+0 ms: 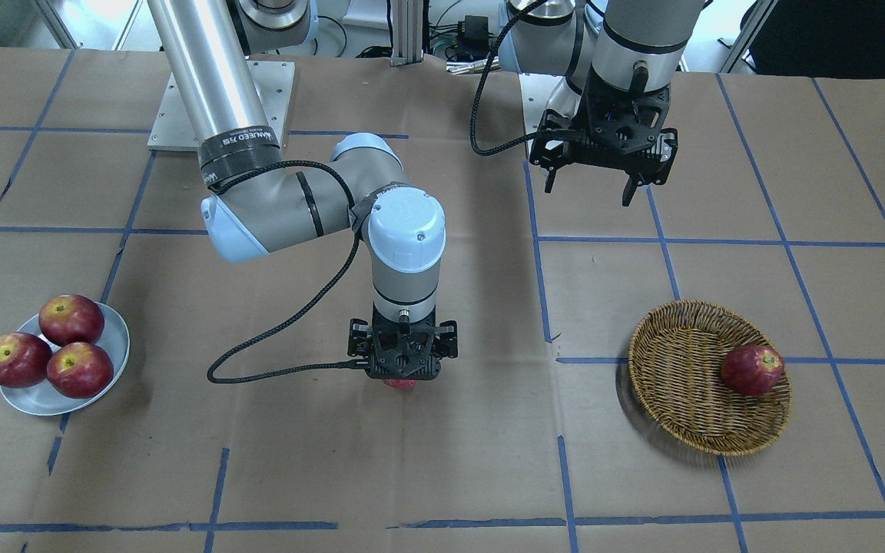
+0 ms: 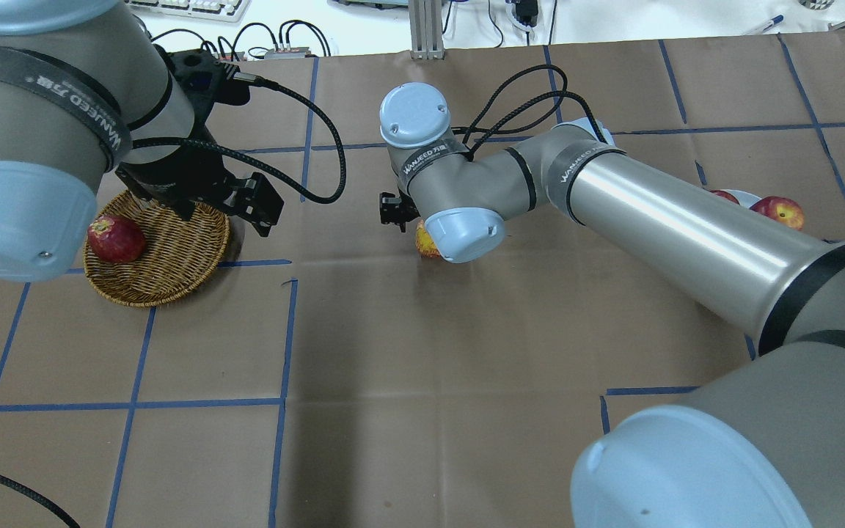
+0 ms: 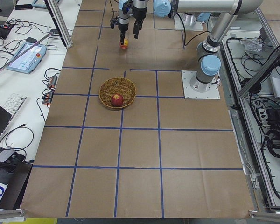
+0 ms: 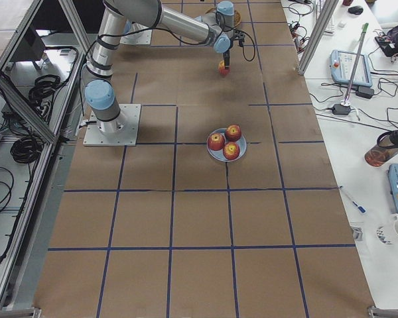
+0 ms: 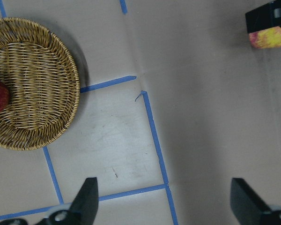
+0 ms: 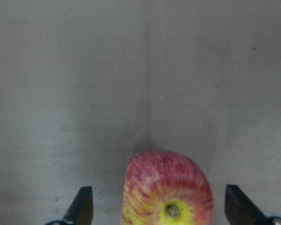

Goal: Transfer apple from basket to plate
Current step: 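Lower the right gripper and grasp the apple, then carry the apple with the right gripper to the white plate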

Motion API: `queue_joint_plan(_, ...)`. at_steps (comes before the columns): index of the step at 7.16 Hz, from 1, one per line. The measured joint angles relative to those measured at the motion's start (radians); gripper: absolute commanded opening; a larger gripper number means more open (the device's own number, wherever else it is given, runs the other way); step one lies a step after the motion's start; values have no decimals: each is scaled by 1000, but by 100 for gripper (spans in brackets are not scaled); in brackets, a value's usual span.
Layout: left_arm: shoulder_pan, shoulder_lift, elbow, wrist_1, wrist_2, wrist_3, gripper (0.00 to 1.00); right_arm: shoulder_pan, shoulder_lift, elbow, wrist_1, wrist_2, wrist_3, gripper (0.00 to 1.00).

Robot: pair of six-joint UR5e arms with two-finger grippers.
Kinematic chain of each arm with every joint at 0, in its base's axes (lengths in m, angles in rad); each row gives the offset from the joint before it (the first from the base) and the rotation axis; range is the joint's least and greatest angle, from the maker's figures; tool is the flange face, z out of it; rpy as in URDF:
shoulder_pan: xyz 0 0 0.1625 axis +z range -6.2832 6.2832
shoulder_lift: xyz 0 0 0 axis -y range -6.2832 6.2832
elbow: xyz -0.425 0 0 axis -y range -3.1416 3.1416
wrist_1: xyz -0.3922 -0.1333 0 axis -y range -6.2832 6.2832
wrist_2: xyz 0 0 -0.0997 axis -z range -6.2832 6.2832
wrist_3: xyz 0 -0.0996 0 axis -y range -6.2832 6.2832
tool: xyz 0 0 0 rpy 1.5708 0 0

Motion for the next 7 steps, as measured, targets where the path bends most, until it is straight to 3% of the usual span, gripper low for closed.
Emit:
queue_joint_plan(1,0,1,0,0,0,0,99,0,10,1,-2,-1,-1,95)
queue_joint_plan(3,0,1,0,0,0,-1,99,-4,21,15,-3,1,-4,57)
queue_joint_plan(4,0,1,0,0,0,-1,99,-6,20,21,-3,0,-7,52)
queue_joint_plan(7,-3,-2,-1,0,0,-1,99,-18,-19,14,3,-3,-12,53)
